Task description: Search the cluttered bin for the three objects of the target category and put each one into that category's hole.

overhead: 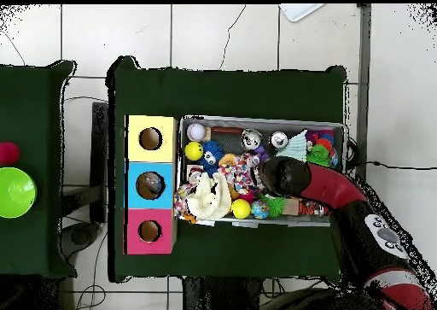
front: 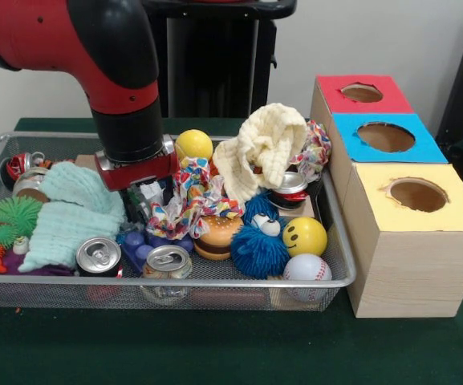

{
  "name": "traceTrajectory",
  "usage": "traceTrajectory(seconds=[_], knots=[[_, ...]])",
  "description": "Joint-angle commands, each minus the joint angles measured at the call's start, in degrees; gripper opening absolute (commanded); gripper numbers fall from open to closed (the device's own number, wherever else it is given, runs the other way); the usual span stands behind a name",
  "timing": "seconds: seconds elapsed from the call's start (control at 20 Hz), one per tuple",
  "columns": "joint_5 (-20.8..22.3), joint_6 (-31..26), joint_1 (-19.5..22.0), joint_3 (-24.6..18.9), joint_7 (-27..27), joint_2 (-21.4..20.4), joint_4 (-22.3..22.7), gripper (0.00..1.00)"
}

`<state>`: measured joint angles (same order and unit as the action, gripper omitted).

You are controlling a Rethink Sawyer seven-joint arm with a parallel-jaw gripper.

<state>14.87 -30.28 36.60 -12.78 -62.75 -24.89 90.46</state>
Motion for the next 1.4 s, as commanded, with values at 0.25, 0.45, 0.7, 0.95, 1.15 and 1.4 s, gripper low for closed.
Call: traceTrajectory(seconds=[0.25, 0.45, 0.7, 0.95, 1.15, 1.4], knots=[[-0.1, -7.01, -4.34, 4.96, -9.97, 4.53, -0.83, 1.0], [0.06, -7.32, -5.63, 6.43, -9.63, 4.61, -1.54, 1.0], [-1.82, -7.18, -5.03, 5.97, -9.72, 5.14, -0.58, 1.0], [-9.13, -5.34, -0.43, 0.09, -11.47, 5.88, 4.54, 1.0], [-15.79, -3.32, 3.77, -5.83, -11.94, 6.64, 9.78, 1.0], [-21.36, -1.59, 7.25, -11.05, -11.15, 8.28, 13.56, 1.0]])
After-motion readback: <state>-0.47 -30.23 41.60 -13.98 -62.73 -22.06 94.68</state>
